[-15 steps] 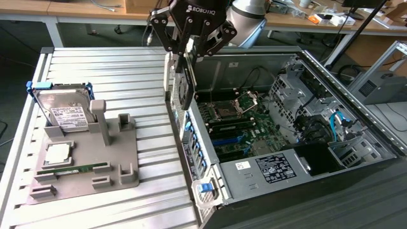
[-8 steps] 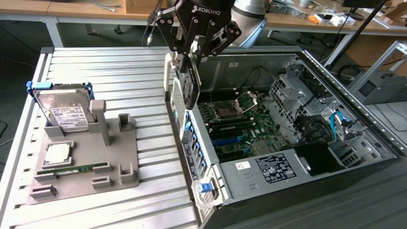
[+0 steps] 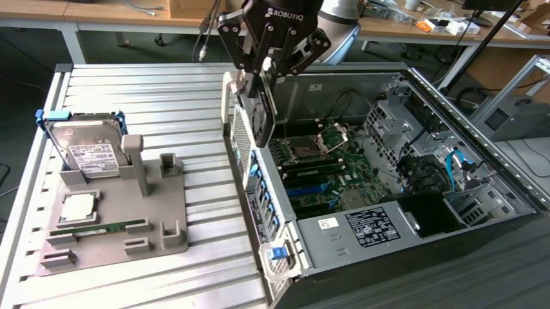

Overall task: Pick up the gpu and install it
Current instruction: 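Pick up the gpu and move the gpu toward the slot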

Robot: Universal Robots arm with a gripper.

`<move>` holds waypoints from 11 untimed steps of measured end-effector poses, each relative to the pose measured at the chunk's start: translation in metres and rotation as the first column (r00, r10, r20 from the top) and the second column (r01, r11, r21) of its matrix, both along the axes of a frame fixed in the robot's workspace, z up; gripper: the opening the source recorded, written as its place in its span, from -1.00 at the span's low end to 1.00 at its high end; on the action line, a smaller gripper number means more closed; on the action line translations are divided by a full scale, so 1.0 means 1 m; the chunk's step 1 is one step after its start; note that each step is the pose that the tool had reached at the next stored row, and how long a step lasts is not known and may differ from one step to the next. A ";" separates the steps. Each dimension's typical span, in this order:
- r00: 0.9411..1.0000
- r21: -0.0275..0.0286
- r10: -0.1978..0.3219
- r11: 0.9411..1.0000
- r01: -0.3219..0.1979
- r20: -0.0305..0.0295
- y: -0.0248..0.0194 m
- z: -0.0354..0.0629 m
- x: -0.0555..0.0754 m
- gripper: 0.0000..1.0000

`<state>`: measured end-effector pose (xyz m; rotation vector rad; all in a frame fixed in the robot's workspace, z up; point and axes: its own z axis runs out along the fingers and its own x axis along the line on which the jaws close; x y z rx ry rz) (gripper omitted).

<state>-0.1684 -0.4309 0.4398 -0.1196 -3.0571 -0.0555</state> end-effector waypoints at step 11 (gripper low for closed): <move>1.000 0.000 0.000 1.000 0.000 0.000 0.0000 0.0000 0.012 -0.47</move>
